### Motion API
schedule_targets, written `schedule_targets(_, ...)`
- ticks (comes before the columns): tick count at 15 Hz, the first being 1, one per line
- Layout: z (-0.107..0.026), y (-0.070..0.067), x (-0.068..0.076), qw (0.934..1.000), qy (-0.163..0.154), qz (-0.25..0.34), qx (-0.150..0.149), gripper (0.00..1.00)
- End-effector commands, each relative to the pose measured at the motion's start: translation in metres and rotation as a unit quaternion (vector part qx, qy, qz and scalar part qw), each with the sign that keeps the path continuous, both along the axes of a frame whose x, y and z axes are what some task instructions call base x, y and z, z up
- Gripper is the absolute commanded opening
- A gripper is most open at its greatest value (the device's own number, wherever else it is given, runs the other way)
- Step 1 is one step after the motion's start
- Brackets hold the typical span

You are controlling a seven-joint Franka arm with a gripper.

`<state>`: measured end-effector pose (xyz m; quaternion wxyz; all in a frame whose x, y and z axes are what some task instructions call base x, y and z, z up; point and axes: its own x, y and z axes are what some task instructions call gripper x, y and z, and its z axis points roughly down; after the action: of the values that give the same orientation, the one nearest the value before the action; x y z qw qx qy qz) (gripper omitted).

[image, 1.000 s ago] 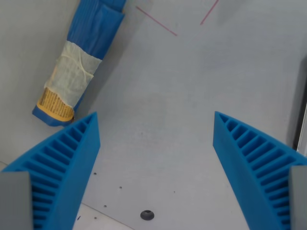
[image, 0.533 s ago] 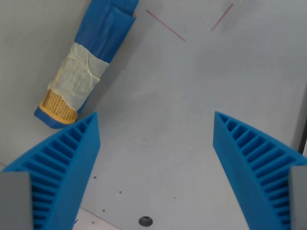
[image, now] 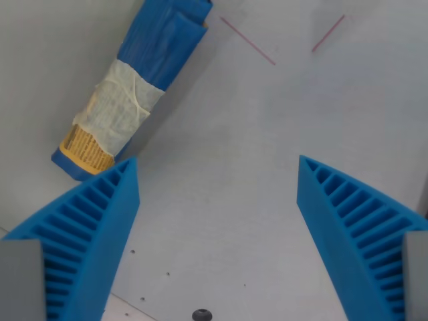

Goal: Move above the blue bag

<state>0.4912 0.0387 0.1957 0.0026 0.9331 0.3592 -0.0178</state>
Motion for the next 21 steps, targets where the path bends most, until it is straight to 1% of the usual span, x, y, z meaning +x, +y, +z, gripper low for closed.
schedule_targets(1,-0.004,0.003,-0.006,0.9973,-0.054,0.048,-0.011,1.00)
schedule_targets(21,-0.020,0.018,-0.011,0.9945,-0.052,0.089,-0.016,1.00)
